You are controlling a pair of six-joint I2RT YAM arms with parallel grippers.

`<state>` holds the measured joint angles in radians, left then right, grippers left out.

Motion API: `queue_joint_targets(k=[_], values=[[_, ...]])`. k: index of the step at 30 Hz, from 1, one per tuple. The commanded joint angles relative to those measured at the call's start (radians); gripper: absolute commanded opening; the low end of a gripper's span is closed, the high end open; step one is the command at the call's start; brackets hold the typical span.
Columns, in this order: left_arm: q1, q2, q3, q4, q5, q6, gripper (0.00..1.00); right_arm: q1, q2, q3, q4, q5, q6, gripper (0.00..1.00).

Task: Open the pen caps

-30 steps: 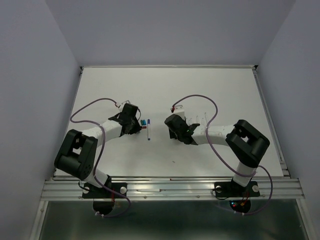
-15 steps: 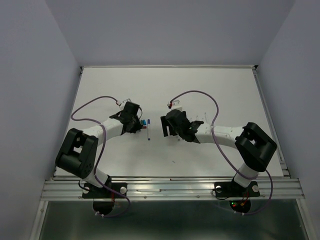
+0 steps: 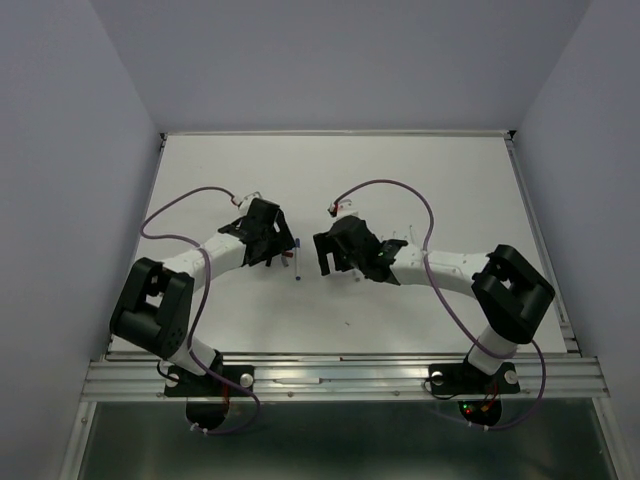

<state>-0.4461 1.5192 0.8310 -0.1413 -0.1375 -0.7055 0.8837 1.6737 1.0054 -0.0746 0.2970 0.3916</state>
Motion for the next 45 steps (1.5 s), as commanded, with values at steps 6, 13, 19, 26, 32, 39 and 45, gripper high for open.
queue_joint_targets(k=[6,13,19,26,32,39,45], values=[[-0.006,-0.154,0.088,-0.070,-0.123,0.024,0.99,0.033,0.053,0.101,0.062,-0.041,-0.008,1.00],[-0.005,-0.195,0.089,-0.090,-0.158,0.020,0.99,0.073,0.181,0.212,0.035,0.021,-0.033,1.00],[0.000,-0.226,0.065,-0.101,-0.172,0.012,0.99,0.093,0.270,0.289,0.007,0.056,-0.043,1.00],[0.010,-0.257,0.036,-0.096,-0.177,-0.003,0.99,0.093,0.359,0.337,0.019,0.128,-0.040,1.00],[0.026,-0.275,0.031,-0.096,-0.174,-0.002,0.99,0.103,0.397,0.318,0.019,0.175,-0.052,1.00],[0.041,-0.278,0.037,-0.101,-0.174,0.001,0.99,0.103,0.411,0.276,0.019,0.165,-0.060,0.74],[0.050,-0.290,0.042,-0.107,-0.177,0.003,0.99,0.103,0.405,0.239,0.021,0.110,0.001,0.58]])
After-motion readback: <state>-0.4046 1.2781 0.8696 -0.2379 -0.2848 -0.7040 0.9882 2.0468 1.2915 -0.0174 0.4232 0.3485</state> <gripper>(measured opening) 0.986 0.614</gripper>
